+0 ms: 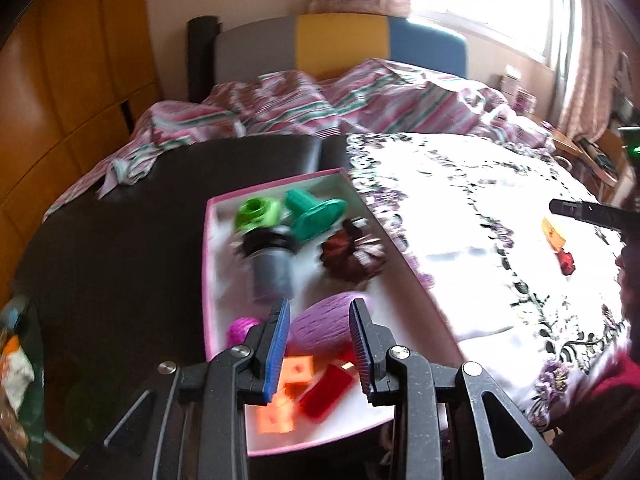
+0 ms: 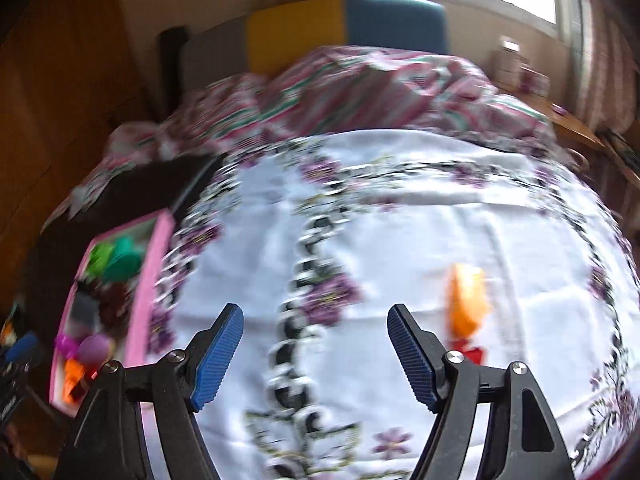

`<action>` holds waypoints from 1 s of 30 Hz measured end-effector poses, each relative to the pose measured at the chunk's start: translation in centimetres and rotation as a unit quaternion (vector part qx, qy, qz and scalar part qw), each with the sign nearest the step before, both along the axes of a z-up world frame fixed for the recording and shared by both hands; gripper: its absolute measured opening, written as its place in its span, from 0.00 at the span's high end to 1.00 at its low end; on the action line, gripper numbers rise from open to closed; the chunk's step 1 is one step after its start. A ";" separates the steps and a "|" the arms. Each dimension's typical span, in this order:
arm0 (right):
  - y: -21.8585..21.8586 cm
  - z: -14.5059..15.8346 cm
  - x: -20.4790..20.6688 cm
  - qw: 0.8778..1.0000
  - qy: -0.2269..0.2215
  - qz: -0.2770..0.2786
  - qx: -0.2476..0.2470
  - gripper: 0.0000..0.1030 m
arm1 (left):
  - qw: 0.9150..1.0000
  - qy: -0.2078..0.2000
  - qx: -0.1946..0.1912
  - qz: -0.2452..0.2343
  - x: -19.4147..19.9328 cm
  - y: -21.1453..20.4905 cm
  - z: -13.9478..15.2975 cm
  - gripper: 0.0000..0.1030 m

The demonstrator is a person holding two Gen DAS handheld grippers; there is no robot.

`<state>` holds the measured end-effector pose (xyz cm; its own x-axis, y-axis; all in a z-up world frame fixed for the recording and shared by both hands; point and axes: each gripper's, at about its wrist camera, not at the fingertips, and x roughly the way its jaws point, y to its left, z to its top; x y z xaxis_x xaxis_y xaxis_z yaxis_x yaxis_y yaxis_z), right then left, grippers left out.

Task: Organize rigid objects
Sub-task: 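Open the left gripper and move both grippers back to the tablecloth, then grasp the red puzzle piece with the left gripper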

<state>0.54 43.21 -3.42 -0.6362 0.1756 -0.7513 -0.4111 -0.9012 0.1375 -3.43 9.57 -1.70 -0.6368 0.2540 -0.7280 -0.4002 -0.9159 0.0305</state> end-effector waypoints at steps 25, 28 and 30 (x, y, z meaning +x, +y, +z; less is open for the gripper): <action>11.9 -0.6 7.2 0.958 0.074 -0.247 -0.126 0.26 | 0.983 -0.013 -0.040 -0.178 0.2 17.8 -2.1 0.62; 12.2 -0.7 7.4 0.955 0.077 -0.253 -0.136 0.26 | 0.980 -0.025 -0.039 -0.191 0.1 19.6 -2.7 0.62; 12.4 -0.8 7.6 0.953 0.079 -0.257 -0.140 0.26 | 0.979 -0.024 -0.039 -0.201 0.3 20.7 -3.0 0.62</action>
